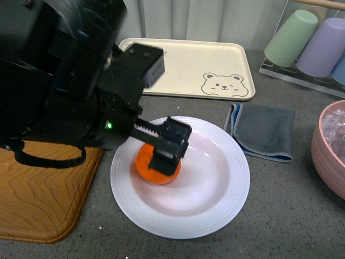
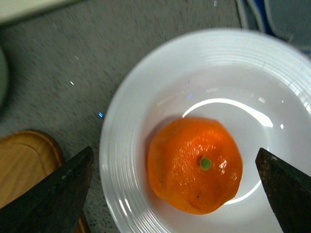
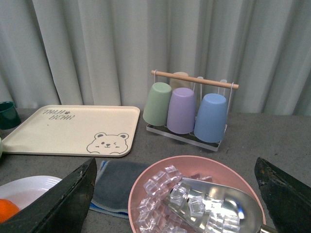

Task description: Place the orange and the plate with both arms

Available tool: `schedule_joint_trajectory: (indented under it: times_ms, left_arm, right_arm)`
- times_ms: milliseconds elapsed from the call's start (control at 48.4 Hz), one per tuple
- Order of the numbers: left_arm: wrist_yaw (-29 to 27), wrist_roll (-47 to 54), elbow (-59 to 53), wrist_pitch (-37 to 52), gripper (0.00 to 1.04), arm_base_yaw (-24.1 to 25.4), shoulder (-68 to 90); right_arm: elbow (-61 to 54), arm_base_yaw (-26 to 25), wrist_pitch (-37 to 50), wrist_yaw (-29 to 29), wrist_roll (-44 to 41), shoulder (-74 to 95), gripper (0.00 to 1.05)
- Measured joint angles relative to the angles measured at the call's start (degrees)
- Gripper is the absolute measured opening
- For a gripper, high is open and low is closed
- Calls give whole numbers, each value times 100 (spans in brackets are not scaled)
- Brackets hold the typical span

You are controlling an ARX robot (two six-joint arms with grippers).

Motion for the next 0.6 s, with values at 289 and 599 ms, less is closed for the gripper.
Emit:
schedule_joint_trajectory:
  times_ms: [289, 599]
  left_arm:
    - [-2039, -101, -2656, 6314, 47, 686, -848]
    - [-1176, -125, -3932, 5685, 4, 1478, -2717]
  right_arm:
    - [2, 0, 0, 4, 0, 0, 95]
    - [0, 0, 2, 0, 0, 0, 95]
